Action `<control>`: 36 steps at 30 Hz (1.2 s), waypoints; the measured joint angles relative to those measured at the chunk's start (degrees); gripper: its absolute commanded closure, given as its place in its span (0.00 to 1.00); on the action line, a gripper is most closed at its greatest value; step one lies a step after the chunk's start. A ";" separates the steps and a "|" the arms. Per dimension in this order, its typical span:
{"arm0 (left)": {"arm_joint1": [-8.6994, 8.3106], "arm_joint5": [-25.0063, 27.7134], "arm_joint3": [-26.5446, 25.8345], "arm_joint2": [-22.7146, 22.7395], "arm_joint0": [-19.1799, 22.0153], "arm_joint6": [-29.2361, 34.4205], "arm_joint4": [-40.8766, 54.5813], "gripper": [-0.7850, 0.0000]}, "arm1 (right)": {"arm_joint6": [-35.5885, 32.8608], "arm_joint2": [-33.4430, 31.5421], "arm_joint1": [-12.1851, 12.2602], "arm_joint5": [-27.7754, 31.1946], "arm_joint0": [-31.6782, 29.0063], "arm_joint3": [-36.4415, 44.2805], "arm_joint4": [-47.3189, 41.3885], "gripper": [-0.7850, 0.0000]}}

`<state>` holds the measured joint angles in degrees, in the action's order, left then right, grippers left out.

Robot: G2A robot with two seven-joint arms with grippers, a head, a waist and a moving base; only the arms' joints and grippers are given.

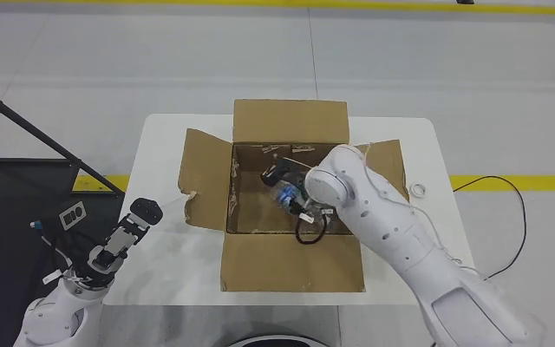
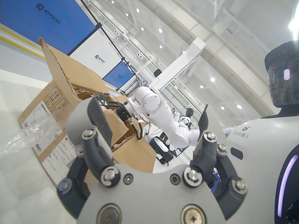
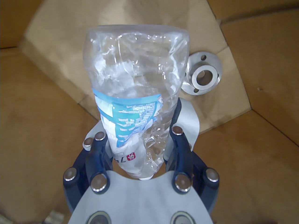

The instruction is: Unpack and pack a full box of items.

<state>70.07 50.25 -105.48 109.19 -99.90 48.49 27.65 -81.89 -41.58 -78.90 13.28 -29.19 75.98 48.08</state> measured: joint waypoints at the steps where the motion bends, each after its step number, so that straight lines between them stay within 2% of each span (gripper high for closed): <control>1: 0.00 0.00 0.00 0.00 0.00 0.00 0.00 0.00 | -0.16 -1.24 0.48 0.17 -0.76 1.96 -0.08 1.00; 5: 0.00 0.00 0.00 0.00 0.00 0.00 0.00 0.00 | -0.69 -7.81 2.73 -0.10 -4.84 11.47 0.31 1.00; 10: 0.00 0.00 0.00 0.00 0.00 0.00 0.00 0.00 | -1.56 -20.42 5.86 -1.84 -11.72 25.46 1.52 1.00; 15: 0.00 0.00 0.00 0.00 0.00 0.00 0.00 0.00 | 0.48 -36.05 8.24 -8.23 -19.47 36.98 6.81 1.00; 18: 0.00 0.00 0.00 0.00 0.00 0.00 0.00 0.00 | 1.04 -44.06 9.10 -10.78 -23.05 39.36 8.04 1.00; 22: 0.00 0.00 0.00 0.00 0.00 0.00 0.00 0.00 | 0.35 -51.78 9.95 -11.89 -25.32 37.23 8.01 1.00; 26: 0.00 0.00 0.00 0.00 0.00 0.00 0.00 0.00 | -0.72 -56.41 10.71 -11.26 -25.59 30.06 7.33 1.00; 36: 0.00 0.00 0.00 0.00 0.00 0.00 0.00 0.00 | -3.15 -57.47 12.33 -5.17 -23.00 6.51 6.03 1.00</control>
<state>70.07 50.25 -105.48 109.19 -99.90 48.49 27.65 -85.04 -99.05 -66.57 8.12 -52.19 82.49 54.10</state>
